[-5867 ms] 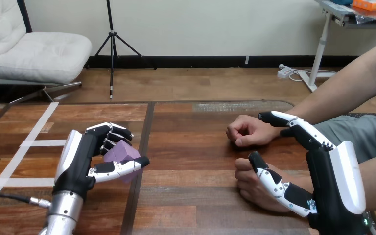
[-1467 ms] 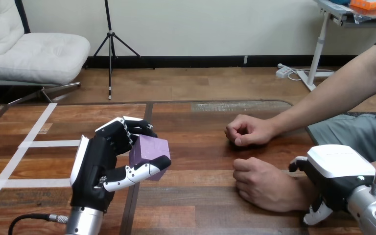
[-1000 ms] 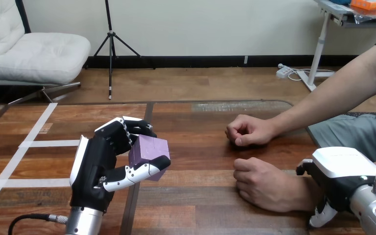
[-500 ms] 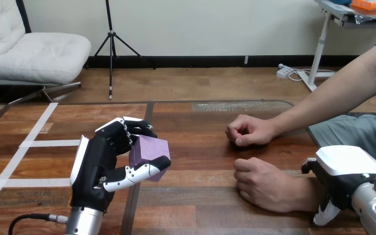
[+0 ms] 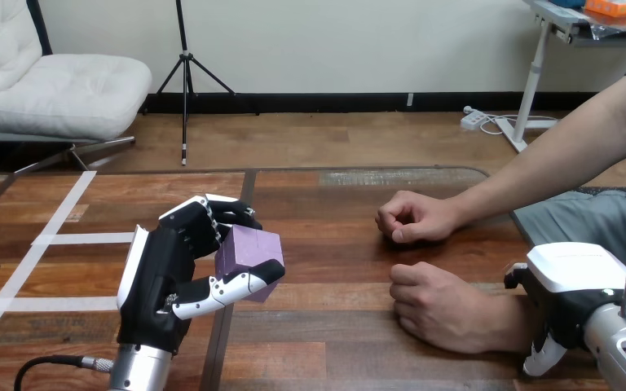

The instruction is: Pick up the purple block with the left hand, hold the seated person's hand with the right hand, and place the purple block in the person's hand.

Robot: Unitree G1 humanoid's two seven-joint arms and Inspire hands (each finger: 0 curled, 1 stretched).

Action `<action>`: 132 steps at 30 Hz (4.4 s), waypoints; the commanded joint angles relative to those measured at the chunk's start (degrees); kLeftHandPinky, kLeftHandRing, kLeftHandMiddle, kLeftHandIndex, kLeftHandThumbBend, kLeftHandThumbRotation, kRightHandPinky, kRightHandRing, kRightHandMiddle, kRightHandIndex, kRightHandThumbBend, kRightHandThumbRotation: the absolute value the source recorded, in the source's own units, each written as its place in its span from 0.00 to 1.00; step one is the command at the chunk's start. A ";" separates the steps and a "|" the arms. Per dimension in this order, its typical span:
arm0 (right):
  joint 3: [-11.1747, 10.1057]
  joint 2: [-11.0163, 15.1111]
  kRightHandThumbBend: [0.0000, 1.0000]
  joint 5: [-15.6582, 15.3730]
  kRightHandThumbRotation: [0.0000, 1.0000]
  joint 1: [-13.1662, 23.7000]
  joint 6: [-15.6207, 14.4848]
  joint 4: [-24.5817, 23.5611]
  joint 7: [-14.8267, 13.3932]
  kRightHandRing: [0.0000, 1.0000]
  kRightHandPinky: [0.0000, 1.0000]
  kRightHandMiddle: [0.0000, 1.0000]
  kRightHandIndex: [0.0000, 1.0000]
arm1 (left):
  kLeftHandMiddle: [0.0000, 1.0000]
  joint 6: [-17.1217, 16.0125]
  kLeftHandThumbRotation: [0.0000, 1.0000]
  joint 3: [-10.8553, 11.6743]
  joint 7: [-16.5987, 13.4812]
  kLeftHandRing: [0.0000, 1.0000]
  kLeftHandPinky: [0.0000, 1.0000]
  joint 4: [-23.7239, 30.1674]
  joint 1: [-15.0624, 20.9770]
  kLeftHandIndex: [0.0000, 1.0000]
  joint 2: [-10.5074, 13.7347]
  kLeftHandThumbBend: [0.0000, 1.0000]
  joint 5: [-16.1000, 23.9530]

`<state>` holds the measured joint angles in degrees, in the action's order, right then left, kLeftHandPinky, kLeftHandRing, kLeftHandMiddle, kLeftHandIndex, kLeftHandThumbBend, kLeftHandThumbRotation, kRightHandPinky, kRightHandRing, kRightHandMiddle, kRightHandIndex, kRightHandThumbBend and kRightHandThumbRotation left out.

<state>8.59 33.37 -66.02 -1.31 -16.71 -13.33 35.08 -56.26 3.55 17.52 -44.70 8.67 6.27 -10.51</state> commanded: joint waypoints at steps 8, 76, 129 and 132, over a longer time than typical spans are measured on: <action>0.09 2.10 0.78 -0.26 0.09 3.86 -0.45 1.40 0.95 0.80 0.80 0.81 0.81 | 0.51 -0.13 0.12 0.93 0.26 0.45 0.38 2.73 2.03 0.52 0.29 0.83 -0.37; 3.86 1.73 0.72 4.67 0.00 6.64 1.37 10.97 -1.68 0.45 0.35 0.52 0.60 | 0.51 -0.33 0.10 1.30 -0.63 0.44 0.37 3.59 1.02 0.52 0.05 0.84 -0.58; 1.55 2.75 0.69 6.58 0.00 5.74 0.08 6.04 -2.63 0.47 0.37 0.52 0.57 | 0.51 -0.61 0.13 1.59 -1.54 0.44 0.37 3.01 1.11 0.52 -0.35 0.84 1.92; 1.27 2.86 0.70 6.87 0.00 5.75 0.15 5.56 -2.73 0.48 0.38 0.53 0.57 | 0.51 -0.51 0.13 1.51 -1.39 0.44 0.37 3.07 1.13 0.52 -0.46 0.84 1.87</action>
<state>11.03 34.37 -60.16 4.21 -16.21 -5.47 31.92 -56.13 5.03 16.32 -44.30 7.34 6.23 -8.81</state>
